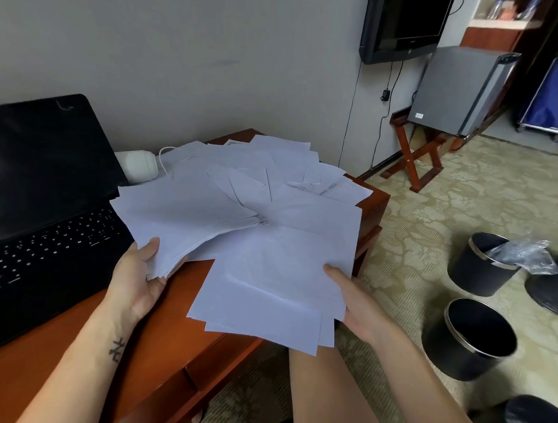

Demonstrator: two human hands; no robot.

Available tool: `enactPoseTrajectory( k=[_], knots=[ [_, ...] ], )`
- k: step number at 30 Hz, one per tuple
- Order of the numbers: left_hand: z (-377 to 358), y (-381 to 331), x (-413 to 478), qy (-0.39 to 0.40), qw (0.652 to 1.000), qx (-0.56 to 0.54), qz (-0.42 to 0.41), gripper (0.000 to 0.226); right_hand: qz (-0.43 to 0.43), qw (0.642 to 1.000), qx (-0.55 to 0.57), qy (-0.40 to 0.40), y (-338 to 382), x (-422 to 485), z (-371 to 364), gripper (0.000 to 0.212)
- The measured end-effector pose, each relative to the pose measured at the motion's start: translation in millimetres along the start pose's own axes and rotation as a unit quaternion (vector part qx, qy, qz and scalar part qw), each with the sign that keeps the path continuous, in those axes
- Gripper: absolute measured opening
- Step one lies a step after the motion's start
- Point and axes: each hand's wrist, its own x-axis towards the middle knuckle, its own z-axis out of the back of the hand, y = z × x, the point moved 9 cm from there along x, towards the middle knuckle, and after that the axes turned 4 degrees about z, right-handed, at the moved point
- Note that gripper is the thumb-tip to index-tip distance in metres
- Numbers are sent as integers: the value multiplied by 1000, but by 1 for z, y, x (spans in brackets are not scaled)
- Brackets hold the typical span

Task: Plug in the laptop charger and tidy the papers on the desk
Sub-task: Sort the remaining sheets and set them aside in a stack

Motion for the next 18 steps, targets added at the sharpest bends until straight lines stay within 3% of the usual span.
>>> enactPoseTrajectory(
  k=[8,18],
  knots=[
    [2,-2,-1,-17,998,60,7,35,55,992,-107,-43,21,2,10,21],
    [6,-5,-5,-30,982,187,30,29,87,981,-145,-92,47,-5,47,37]
  ],
)
